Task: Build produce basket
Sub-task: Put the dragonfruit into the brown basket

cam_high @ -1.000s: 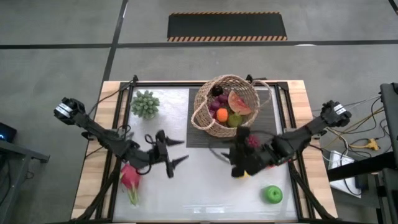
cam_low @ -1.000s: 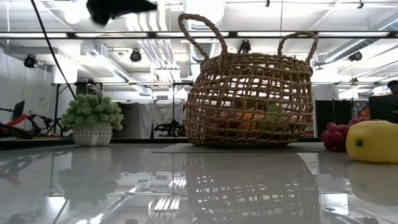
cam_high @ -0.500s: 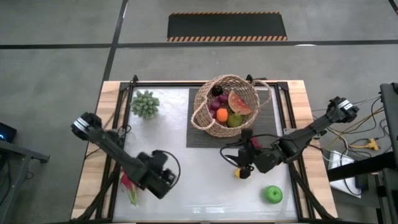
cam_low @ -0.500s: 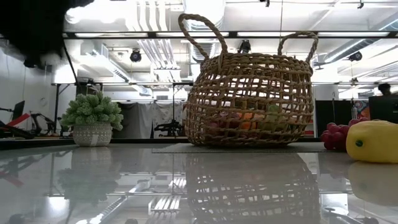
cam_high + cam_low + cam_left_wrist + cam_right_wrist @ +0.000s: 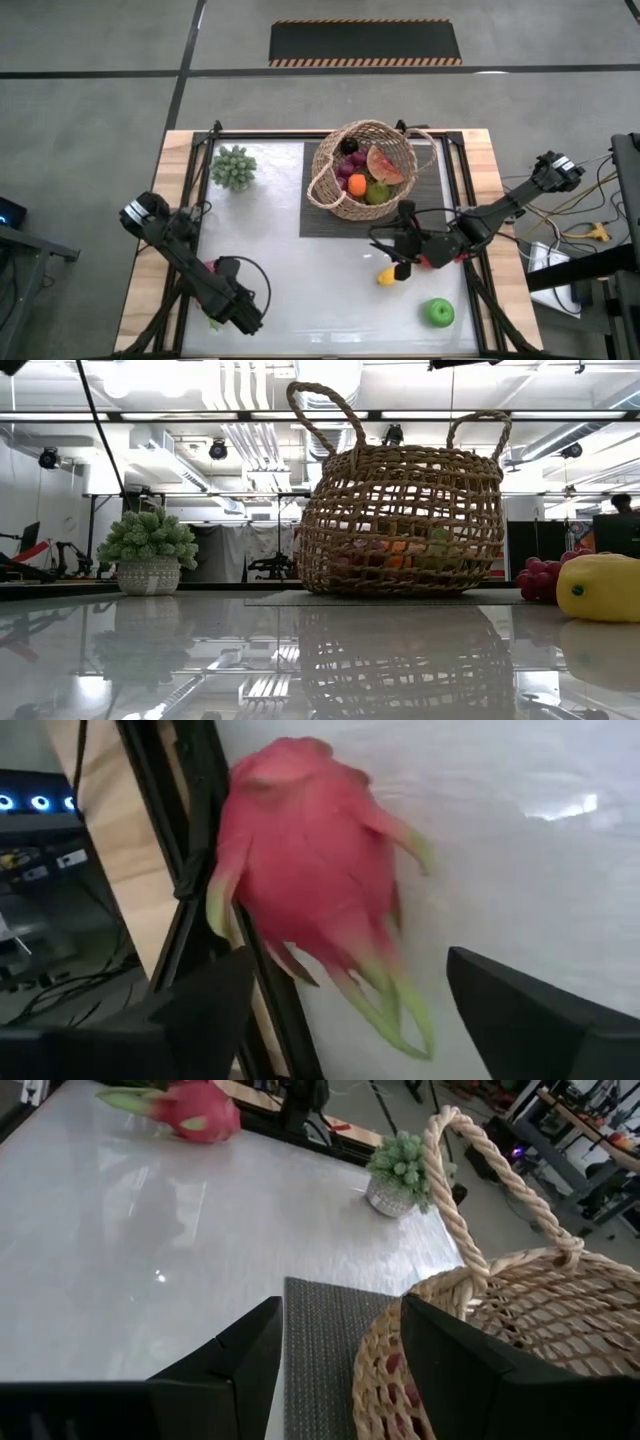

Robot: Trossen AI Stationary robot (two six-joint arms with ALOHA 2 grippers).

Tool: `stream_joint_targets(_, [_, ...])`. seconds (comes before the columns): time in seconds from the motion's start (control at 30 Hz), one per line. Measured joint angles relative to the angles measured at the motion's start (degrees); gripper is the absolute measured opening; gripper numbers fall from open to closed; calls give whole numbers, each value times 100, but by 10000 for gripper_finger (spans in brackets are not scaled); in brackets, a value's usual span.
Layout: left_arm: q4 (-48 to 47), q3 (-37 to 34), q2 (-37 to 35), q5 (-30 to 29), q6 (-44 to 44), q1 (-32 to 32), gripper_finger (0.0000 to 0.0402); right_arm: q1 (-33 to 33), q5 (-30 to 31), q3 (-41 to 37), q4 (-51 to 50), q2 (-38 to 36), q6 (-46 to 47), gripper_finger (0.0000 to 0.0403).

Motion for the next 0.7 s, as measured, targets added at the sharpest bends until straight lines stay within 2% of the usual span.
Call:
stream_joint_targets(0.2, [339,-510,0,-19,-111,-82,335,0,-1,-21,24,-25,-31,190])
stream_joint_targets(0.57, [751,-1169,-35,-8,-130,-68,336,0,-8,-21,64,10,-29,189])
stream_joint_targets(0.7, [1012,-1387,-48,84,-116,-73,324,0,-11,-21,102,11,-28,189])
